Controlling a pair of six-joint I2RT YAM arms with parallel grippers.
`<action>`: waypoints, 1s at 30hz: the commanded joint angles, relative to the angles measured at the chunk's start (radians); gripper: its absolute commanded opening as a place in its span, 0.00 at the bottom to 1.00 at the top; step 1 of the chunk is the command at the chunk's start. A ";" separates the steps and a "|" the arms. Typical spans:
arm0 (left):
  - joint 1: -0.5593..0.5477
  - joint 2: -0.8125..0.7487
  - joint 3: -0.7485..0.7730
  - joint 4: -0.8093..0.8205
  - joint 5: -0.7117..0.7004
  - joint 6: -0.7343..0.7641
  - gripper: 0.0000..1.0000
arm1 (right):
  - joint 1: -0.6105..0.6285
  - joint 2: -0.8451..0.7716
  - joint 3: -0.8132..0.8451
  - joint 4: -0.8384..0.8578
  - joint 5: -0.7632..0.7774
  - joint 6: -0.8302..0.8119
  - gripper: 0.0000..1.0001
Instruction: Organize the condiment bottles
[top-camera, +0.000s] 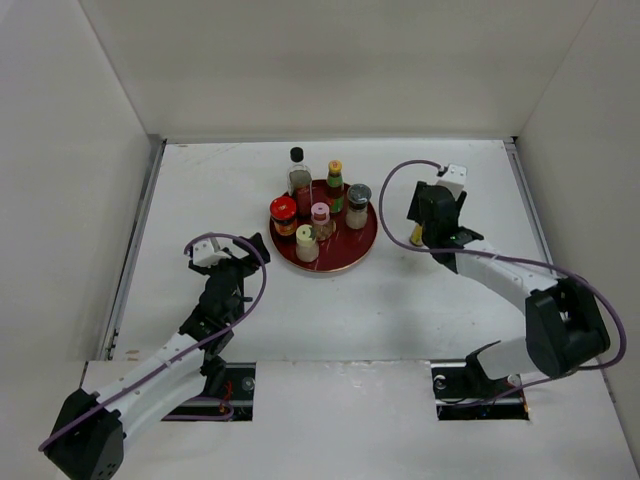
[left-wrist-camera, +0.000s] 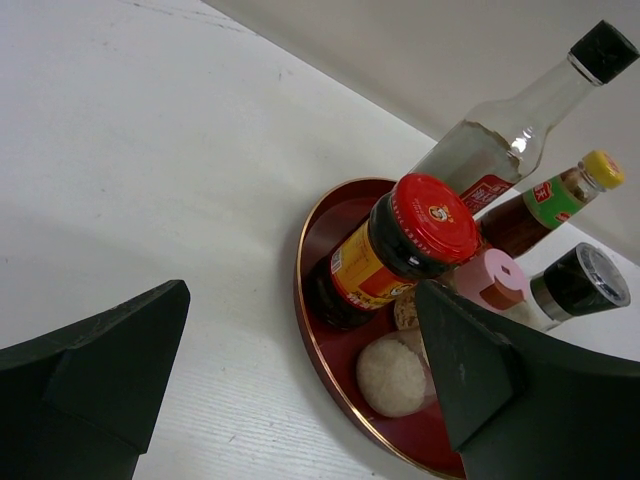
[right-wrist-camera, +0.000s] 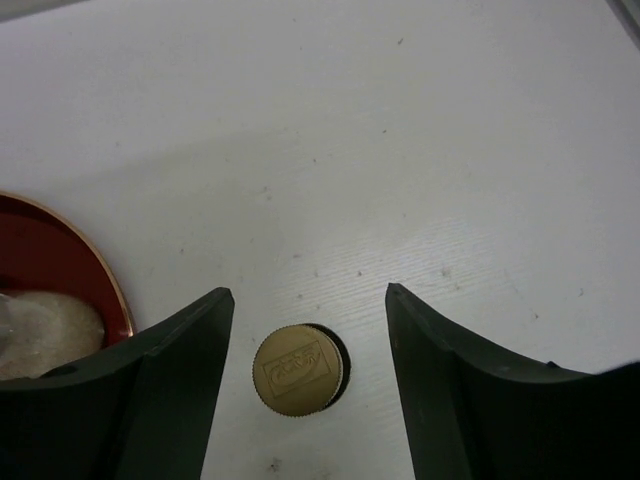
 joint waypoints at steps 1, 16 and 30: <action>0.005 0.005 0.007 0.043 0.012 -0.009 1.00 | -0.010 0.047 0.046 0.014 -0.041 0.024 0.67; 0.008 0.022 0.011 0.043 0.012 -0.012 1.00 | 0.125 -0.162 0.010 -0.010 0.080 -0.046 0.35; 0.014 0.030 0.010 0.042 0.004 -0.017 1.00 | 0.449 0.086 0.221 0.102 -0.039 -0.014 0.35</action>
